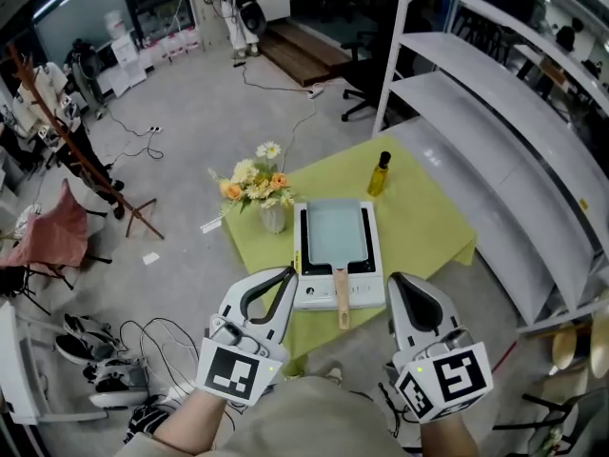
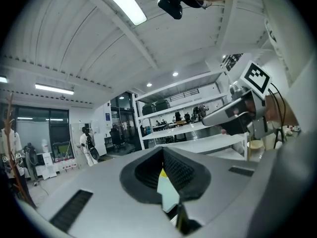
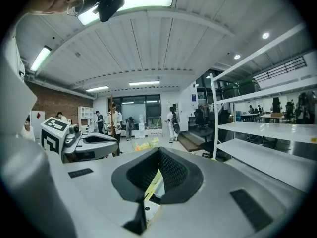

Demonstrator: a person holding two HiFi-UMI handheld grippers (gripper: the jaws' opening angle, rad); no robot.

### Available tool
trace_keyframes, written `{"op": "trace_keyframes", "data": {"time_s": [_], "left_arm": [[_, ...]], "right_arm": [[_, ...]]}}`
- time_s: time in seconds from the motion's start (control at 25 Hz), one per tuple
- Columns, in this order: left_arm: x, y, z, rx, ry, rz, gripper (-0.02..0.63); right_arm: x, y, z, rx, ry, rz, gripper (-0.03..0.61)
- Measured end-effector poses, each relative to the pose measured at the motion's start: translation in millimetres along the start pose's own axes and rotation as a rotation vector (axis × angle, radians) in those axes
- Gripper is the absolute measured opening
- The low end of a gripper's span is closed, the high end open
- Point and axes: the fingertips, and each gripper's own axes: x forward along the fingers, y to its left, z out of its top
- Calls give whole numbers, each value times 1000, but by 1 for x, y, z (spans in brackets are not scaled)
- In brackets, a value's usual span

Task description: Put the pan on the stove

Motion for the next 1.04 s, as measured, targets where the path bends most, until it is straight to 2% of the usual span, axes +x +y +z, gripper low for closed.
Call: {"op": "trace_keyframes", "data": {"time_s": [0.2, 0.48, 0.64, 0.88, 1.04], "left_arm": [[-1, -5, -16, -102, 9, -11, 6], [-3, -14, -28, -124, 0, -18, 6], [-3, -15, -26, -123, 0, -24, 6], [-2, -14, -28, -61, 18, -30, 6], [-5, -11, -27, -57, 10, -26, 6]], "right_arm": [[-2, 6, -10, -31, -1, 4, 6], [0, 4, -40, 6, 64, 1, 6], [1, 1, -39, 37, 61, 1, 6], [3, 4, -31, 2, 49, -12, 6], [1, 8, -29, -6, 48, -15, 6]]}}
